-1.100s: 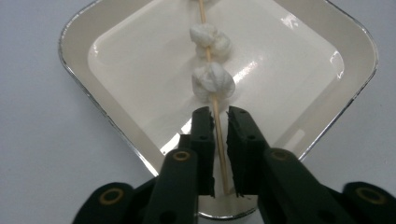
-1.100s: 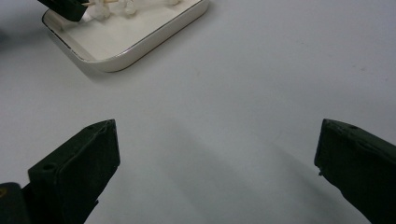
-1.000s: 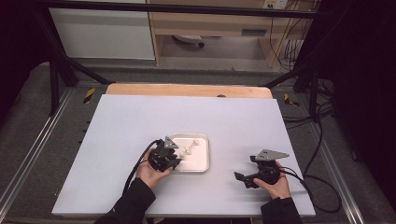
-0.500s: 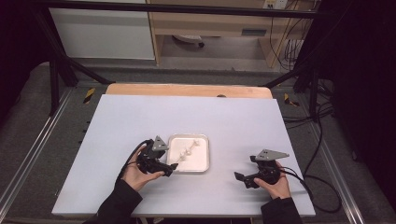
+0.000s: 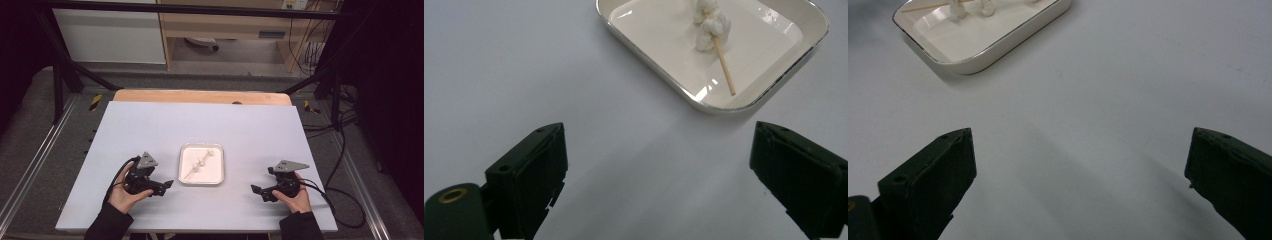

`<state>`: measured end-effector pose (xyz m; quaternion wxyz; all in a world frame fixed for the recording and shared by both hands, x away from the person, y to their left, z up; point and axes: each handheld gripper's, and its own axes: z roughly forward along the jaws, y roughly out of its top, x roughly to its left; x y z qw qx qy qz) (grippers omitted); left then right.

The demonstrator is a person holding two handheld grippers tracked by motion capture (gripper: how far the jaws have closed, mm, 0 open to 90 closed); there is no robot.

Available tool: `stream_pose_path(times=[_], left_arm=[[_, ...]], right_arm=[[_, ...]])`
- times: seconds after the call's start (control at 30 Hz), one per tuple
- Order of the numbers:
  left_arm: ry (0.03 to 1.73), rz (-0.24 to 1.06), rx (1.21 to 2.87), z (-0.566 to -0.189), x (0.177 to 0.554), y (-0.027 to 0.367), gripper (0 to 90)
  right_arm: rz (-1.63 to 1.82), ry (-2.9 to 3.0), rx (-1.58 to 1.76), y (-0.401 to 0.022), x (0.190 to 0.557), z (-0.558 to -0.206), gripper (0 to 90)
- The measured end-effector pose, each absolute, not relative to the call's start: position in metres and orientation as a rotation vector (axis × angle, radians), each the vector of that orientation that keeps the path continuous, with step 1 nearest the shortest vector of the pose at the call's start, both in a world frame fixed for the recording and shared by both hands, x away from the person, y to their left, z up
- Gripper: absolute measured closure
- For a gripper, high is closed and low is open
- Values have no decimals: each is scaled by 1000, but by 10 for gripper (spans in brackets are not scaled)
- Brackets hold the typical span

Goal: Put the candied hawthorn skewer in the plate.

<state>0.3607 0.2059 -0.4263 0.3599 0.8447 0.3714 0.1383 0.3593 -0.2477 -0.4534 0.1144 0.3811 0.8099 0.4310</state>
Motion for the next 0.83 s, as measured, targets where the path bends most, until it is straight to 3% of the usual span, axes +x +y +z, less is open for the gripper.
stream_pose_path(times=[0.43, 0.83], left_arm=[[1020, 362, 2122, -447, 347, 244, 61], [1023, 359, 2116, -452, 343, 251, 66]], right_arm=[[1243, 2389, 1116, -247, 359, -456, 7], [1232, 2400, 1101, -246, 359, -457, 7]])
